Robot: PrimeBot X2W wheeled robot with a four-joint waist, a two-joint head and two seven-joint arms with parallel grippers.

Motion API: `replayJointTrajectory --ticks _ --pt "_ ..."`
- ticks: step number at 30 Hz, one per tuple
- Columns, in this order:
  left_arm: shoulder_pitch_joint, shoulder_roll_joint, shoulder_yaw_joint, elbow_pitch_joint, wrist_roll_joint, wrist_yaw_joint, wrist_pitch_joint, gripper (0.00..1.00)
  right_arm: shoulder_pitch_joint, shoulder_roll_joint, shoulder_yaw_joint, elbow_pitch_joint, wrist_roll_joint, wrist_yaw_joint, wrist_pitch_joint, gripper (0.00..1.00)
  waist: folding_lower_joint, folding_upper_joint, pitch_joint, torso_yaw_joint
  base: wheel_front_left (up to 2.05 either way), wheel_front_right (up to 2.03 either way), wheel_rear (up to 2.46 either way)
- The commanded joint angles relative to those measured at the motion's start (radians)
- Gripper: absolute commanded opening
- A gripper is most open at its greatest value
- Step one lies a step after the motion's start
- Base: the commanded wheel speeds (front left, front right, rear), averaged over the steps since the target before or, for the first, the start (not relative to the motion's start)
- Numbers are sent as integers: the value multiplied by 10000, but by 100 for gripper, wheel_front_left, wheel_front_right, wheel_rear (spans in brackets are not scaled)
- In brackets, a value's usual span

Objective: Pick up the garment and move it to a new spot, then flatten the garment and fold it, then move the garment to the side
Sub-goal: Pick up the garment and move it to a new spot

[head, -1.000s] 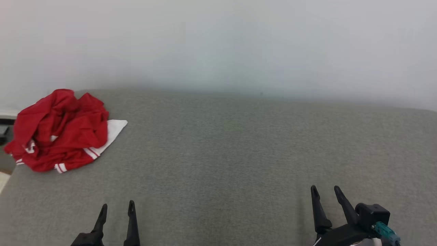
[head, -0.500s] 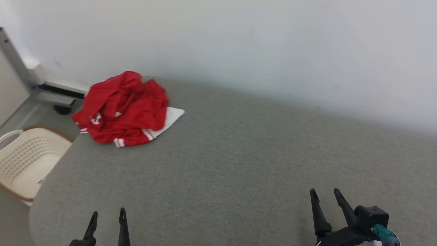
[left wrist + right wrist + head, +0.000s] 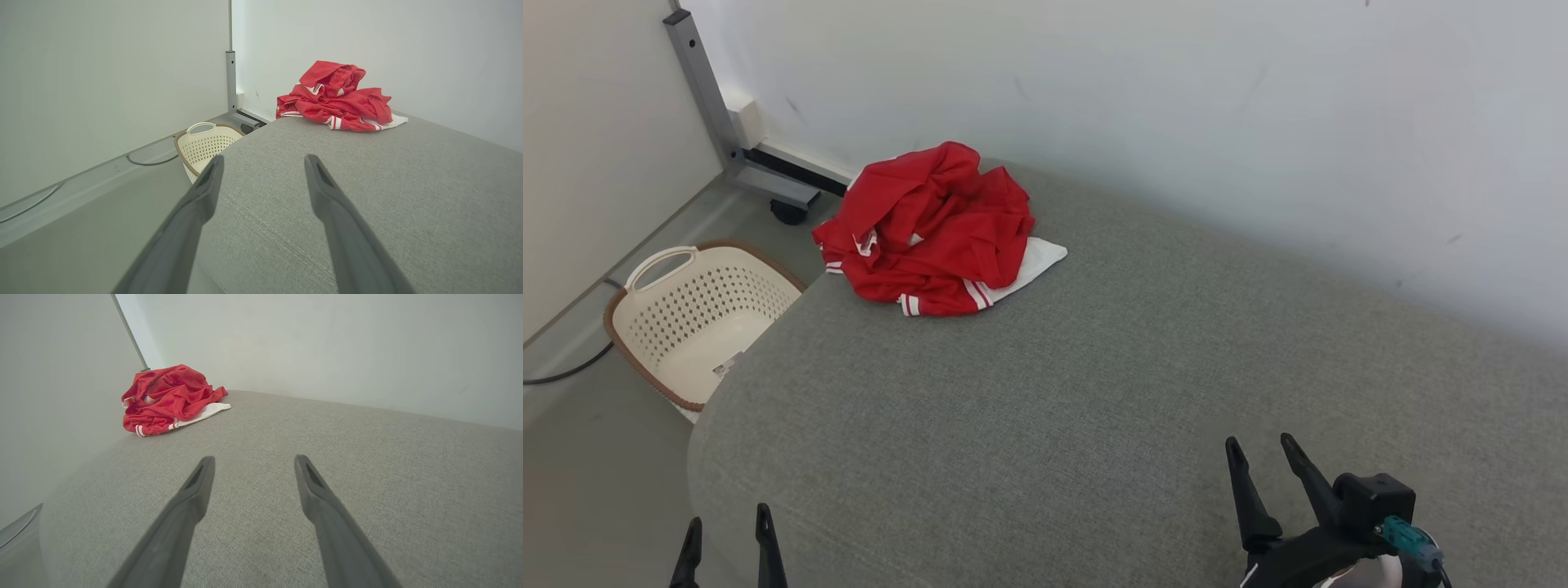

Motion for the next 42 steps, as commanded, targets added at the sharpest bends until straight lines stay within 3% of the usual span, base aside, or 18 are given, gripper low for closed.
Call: replayJointTrajectory --ticks 1,13,17,22,26,28,33,42 --pt "165 17 49 -87 -41 80 -40 100 -128 -23 34 73 36 -21 -62 100 0 0 100 83 0 0 0" --pt "-313 -5 -169 -64 -104 72 270 100 -227 -20 131 256 57 -21 -204 100 0 0 226 154 0 0 0" --pt "-1320 27 -331 325 -407 -315 716 100 -144 -20 65 144 26 -21 -155 100 0 0 397 186 0 0 0" --pt "-3694 82 -714 1623 -703 -916 1668 100 -59 -23 -200 -393 -449 -21 158 100 0 0 1014 174 0 0 0" --pt "-5876 350 -803 2844 -946 -1137 2565 100 -314 -26 -6 -1325 -954 -21 783 100 0 0 2011 -490 0 0 0" --pt "-6953 503 -734 3503 -957 -954 2988 100 -435 -33 46 -1950 -1273 -21 1095 100 0 0 2558 -815 0 0 0" --pt "-8908 543 -153 4819 -1911 -1024 4377 100 -581 -34 273 -3630 -1815 -21 1922 100 0 0 3649 -1679 0 0 0" --pt "-10401 1569 351 5915 -2082 -552 4428 100 -199 -441 457 -6699 -2192 -21 3283 100 0 0 5023 -2779 0 0 0"
